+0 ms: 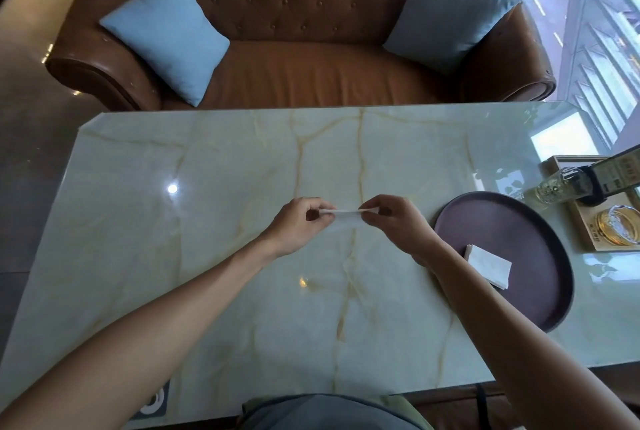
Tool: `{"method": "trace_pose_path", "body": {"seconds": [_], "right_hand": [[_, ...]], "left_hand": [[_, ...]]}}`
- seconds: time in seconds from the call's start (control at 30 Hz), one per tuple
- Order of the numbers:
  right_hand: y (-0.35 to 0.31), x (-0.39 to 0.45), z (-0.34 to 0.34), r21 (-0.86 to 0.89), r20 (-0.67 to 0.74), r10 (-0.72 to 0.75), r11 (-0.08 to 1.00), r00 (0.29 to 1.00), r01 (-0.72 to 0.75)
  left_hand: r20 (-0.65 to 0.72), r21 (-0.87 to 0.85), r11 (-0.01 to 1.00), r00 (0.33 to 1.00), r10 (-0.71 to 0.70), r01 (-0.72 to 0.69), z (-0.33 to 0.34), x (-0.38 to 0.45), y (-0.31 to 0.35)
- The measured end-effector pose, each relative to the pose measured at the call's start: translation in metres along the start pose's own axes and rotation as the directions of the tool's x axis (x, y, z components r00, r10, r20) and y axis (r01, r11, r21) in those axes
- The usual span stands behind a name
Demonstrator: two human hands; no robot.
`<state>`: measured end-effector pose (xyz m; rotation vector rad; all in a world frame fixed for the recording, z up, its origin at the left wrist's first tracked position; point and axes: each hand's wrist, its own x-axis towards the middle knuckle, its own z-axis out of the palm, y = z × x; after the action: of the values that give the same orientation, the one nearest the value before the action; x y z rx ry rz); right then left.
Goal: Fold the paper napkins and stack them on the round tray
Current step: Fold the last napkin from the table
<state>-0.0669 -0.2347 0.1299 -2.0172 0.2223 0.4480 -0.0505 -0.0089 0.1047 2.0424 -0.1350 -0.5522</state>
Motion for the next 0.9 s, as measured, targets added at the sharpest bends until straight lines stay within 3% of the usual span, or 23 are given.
{"method": "trace_pose_path", "body": {"seconds": [0.13, 0.27, 0.53, 0.9], "right_hand": [[-0.001, 0.0, -0.006, -0.047, 0.024, 0.006, 0.999, 1.0, -0.005], [0.001, 0.003, -0.009, -0.137, 0.063, 0.024, 0.99, 0.998, -0.016], [-0.006, 0.01, -0.012, -0.478, 0.244, -0.104, 0.852, 0.964, 0.213], [0.016, -0.001, -0.053, -0.406, 0.174, -0.117, 0.896, 0.978, 0.18]], "left_hand": [[0.032, 0.077, 0.997, 0.999, 0.01, -0.013, -0.003, 0.0, -0.003], [0.122, -0.05, 0.998, 0.992, -0.021, 0.028, -0.002, 0.002, -0.001], [0.161, -0.058, 0.998, 0.986, 0.037, -0.028, 0.004, 0.008, 0.019], [0.163, -0.022, 0.997, 0.984, 0.075, -0.073, 0.024, 0.023, 0.035]]}}
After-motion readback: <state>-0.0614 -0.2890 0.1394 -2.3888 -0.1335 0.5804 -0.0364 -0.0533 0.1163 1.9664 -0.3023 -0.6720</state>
